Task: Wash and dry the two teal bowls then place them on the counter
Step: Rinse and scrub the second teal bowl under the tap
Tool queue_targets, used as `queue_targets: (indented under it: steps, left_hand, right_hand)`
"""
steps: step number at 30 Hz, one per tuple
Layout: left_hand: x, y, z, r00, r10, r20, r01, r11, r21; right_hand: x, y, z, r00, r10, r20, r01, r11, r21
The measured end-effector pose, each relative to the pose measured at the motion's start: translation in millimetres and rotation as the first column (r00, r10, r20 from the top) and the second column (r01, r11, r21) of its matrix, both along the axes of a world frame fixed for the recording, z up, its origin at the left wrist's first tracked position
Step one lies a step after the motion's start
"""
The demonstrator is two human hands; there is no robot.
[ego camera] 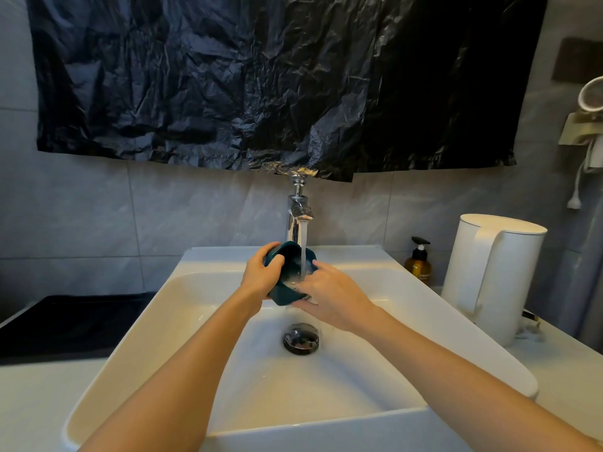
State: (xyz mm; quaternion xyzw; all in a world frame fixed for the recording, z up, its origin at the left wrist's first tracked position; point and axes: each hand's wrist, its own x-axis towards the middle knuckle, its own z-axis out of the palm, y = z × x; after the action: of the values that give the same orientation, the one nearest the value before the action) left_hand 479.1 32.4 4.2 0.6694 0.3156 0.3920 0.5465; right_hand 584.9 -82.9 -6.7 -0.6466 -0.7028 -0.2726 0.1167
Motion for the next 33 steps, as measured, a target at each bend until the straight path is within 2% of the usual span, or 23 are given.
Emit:
queue_targets:
  steps: [3,4,5,6,7,9,10,11,12,14,16,18,20,23,25,27,30,31,32,33]
  left_hand:
    - [1,-3,-1,1.000,-0.020,-0.005,0.020,1.000,-0.006]
    - [0,-2,0,1.000,-0.024,-0.006,0.024,1.000,-0.010]
    - [-2,-2,1,1.000,-0.025,-0.005,0.025,0.999,-0.021]
    - [-3,-1,2,1.000,-0.026,0.001,0.026,0.999,-0.040]
    - [-4,0,4,1.000,-0.027,0.003,0.027,0.998,-0.059]
    - [-6,1,7,0.999,-0.032,-0.006,0.031,0.995,-0.097]
    - [-6,1,7,0.999,-0.037,-0.007,0.036,0.992,-0.124]
    - [-7,1,6,0.999,-0.040,0.001,0.040,0.987,-0.154]
    - [-7,1,4,0.999,-0.043,0.019,0.046,0.982,-0.185]
    - [-6,-1,0,0.996,-0.060,0.067,0.073,0.974,-0.213]
    - [-2,-6,-4,0.992,-0.074,0.104,0.093,0.977,-0.192]
    - [2,-10,-6,0.993,-0.059,0.106,0.073,0.988,-0.134]
    - [3,-10,-5,0.994,-0.040,0.105,0.050,0.995,-0.091]
    - [1,-6,-5,0.997,-0.005,0.078,0.011,0.997,-0.074]
    - [0,-3,-4,0.996,0.024,0.086,-0.017,0.996,-0.083]
    - [0,0,-5,0.994,0.047,0.100,-0.039,0.996,-0.077]
    - [0,3,-6,0.993,0.075,0.090,-0.069,0.995,-0.066]
    - [-1,6,-7,0.992,0.087,0.088,-0.081,0.994,-0.077]
    - [-2,7,-7,0.991,0.100,0.086,-0.092,0.992,-0.087]
    - [-2,9,-7,0.990,0.111,0.082,-0.103,0.990,-0.095]
  right_hand:
    - [-22,6,-4,0.931,0.044,-0.362,-0.077,0.994,-0.079]
    - [-23,9,-5,0.903,0.044,-0.427,-0.090,0.992,-0.088]
    - [-21,9,-3,0.912,0.043,-0.409,-0.086,0.992,-0.087]
    - [-16,6,1,0.952,0.041,-0.302,-0.063,0.996,-0.066]
    - [-6,4,2,0.991,0.044,-0.126,-0.046,0.999,-0.016]
    - [8,2,5,0.991,0.035,0.131,-0.040,0.999,0.034]
    - [9,1,8,0.975,0.032,0.219,-0.039,0.999,0.028]
    - [9,4,6,0.970,0.036,0.240,-0.037,0.999,-0.001]
    - [4,5,7,0.980,0.029,0.197,-0.019,0.998,-0.053]
    - [-10,12,7,1.000,-0.016,0.009,0.017,0.996,-0.087]
    - [-19,17,7,0.970,-0.057,-0.238,0.046,0.998,-0.051]
    - [-22,17,3,0.925,-0.017,-0.381,0.018,1.000,-0.002]
    - [-18,13,-1,0.940,0.023,-0.340,-0.031,0.999,-0.019]
    - [2,5,-3,0.997,0.060,-0.045,-0.061,0.998,-0.026]
    - [10,3,-1,0.997,0.060,0.057,-0.060,0.998,-0.007]
    - [-2,5,-2,0.997,0.061,-0.051,-0.064,0.997,-0.050]
    - [-24,10,-8,0.921,0.088,-0.379,-0.124,0.990,-0.071]
    - [-26,10,-7,0.904,0.098,-0.417,-0.145,0.986,-0.081]
    - [-23,9,-7,0.917,0.100,-0.386,-0.147,0.985,-0.093]
    - [-18,6,-5,0.957,0.088,-0.278,-0.118,0.989,-0.094]
